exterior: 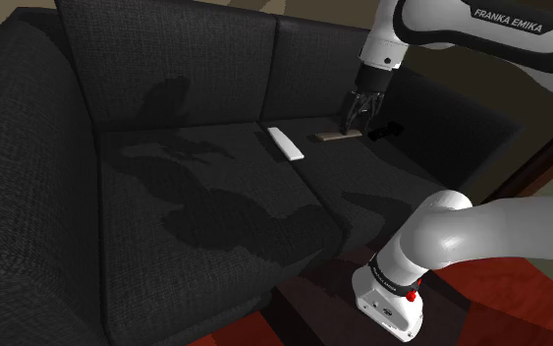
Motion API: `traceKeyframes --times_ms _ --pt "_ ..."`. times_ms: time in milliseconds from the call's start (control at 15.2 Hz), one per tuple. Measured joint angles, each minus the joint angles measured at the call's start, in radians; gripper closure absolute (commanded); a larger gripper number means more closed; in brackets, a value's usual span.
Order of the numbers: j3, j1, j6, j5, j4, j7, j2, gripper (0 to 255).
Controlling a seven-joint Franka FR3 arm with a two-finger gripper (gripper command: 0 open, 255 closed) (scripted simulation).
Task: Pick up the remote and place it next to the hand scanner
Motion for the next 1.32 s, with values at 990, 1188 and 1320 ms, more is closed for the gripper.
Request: traceKeyframes --times_ms 990,1188,1320 --pt "-0.006 -0.038 0.408 -0.04 0.031 0.036 0.389 0" --pt "-0.004 -0.042 0.486 -0.046 0.067 0.057 0.49 0" --pt "-0.008 -0.048 0.522 -0.052 0.11 0.064 0.561 0"
